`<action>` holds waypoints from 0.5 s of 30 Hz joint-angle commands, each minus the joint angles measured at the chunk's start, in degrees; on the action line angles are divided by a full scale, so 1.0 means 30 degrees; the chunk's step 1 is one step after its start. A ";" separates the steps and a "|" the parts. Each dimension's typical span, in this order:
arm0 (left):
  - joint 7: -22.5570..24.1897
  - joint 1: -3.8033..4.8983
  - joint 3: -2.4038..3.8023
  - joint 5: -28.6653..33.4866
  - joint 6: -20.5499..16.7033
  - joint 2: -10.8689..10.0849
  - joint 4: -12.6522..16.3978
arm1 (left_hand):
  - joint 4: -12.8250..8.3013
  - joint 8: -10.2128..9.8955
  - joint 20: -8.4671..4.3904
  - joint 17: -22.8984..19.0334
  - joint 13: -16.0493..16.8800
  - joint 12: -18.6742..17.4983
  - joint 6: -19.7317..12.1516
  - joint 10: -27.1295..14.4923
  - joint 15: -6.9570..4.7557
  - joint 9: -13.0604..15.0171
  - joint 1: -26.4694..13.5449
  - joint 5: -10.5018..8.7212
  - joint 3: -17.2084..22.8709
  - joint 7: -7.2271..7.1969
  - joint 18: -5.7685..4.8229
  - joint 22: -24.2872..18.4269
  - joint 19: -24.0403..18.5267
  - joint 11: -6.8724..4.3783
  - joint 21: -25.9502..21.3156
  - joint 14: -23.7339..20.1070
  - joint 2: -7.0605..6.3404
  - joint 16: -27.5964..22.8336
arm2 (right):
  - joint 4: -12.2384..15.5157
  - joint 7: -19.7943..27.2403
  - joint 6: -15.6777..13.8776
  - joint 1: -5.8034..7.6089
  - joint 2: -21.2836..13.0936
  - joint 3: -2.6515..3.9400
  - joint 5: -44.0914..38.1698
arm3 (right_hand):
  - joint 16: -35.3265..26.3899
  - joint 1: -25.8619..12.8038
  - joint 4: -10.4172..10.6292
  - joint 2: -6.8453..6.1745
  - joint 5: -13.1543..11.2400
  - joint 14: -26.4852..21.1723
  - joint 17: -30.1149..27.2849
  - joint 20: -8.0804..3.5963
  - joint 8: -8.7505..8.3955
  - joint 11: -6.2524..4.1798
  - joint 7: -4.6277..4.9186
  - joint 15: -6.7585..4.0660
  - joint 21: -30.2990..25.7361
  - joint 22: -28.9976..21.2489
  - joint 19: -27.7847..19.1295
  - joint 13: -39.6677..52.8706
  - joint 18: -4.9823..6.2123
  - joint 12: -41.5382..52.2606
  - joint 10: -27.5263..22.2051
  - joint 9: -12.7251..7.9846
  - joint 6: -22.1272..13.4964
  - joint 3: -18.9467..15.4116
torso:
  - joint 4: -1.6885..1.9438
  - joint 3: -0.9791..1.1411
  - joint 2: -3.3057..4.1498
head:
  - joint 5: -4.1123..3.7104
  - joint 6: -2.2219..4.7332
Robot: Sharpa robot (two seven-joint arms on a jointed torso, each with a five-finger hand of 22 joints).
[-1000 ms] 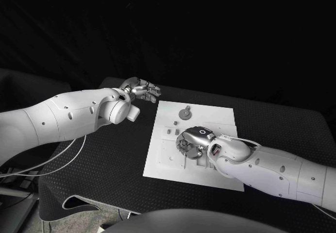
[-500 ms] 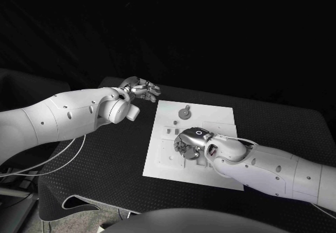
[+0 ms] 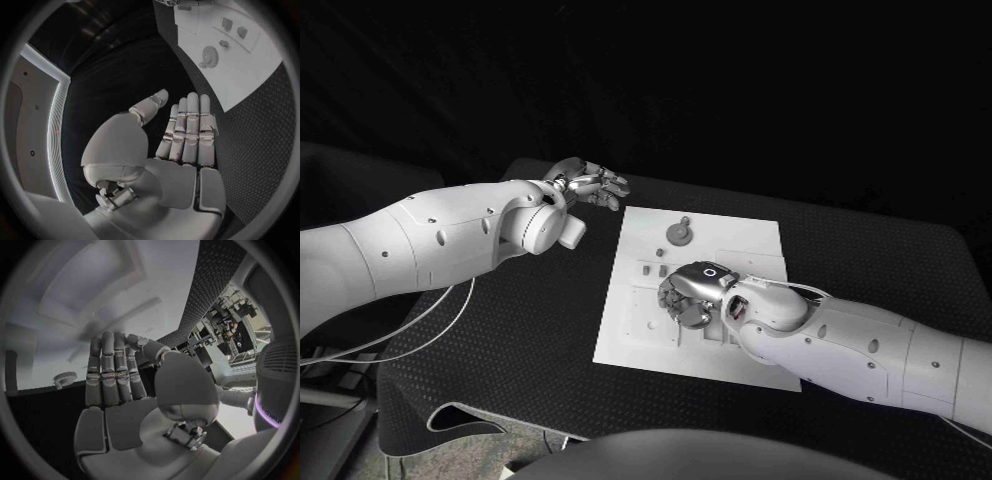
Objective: Assemble the parts on the task board
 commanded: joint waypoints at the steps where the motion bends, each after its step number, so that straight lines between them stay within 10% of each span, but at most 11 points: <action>1: 0.0076 0.0038 0.0014 0.0038 0.0206 0.0009 0.0034 | -0.0031 0.0079 0.0083 0.0034 -0.0020 -0.0033 -0.0179 -0.0100 0.0117 -0.0017 -0.0108 0.0047 -0.0109 -0.0011 -0.0065 -0.0028 -0.0034 0.0009 -0.0123 0.0050 -0.0044 -0.0132 | -0.0193 -0.0280 0.0328 -0.0108 -0.0120 -0.0099 0.0157 | -0.0149 0.0024 0.0088 -0.0410 0.0058 -0.0323 0.0015 0.0023 -0.0301 0.0271 0.0078 0.0079 0.0036 0.0287 -0.0340 -0.0166 0.0154 -0.0705 -0.0594 -0.0074 -0.0392 -0.0165 | -0.0003 0.0011 -0.0006 | -0.0043 0.0048; 7: 0.0087 0.0038 0.0014 0.0038 0.0236 0.0002 0.0008 | -0.0038 0.0084 0.0083 0.0051 -0.0023 -0.0033 -0.0183 -0.0109 0.0118 -0.0019 -0.0096 0.0047 -0.0104 -0.0011 -0.0064 -0.0033 -0.0041 0.0012 -0.0125 0.0047 -0.0045 -0.0148 | -0.0089 -0.0373 -0.0036 -0.0106 -0.0245 -0.0099 0.0272 | -0.0390 0.0112 0.0234 -0.0952 0.0035 -0.1153 0.0046 0.0180 -0.0729 0.0998 0.0137 0.0453 -0.0203 0.0898 -0.1209 -0.0286 0.0023 -0.1499 -0.2152 -0.0177 -0.1119 -0.0593 | -0.0002 0.0004 -0.0005 | -0.0099 0.0109; 15: 0.0078 0.0038 0.0013 0.0038 0.0252 -0.0059 -0.0026 | -0.0045 0.0095 0.0083 0.0071 -0.0025 -0.0030 -0.0180 -0.0113 0.0120 -0.0018 -0.0081 0.0043 -0.0099 -0.0013 -0.0064 -0.0038 -0.0047 0.0013 -0.0126 0.0046 -0.0043 -0.0164 | 0.0175 -0.0445 -0.0611 -0.0095 -0.0474 -0.0093 0.0272 | -0.0400 0.0178 0.0093 -0.0954 0.0042 -0.1342 0.0083 0.0219 -0.0813 0.1055 0.0124 0.0519 -0.0275 0.1092 -0.1412 -0.0224 0.0018 -0.1503 -0.2334 -0.0169 -0.1336 -0.0969 | 0.0008 0.0002 -0.0009 | -0.0164 0.0161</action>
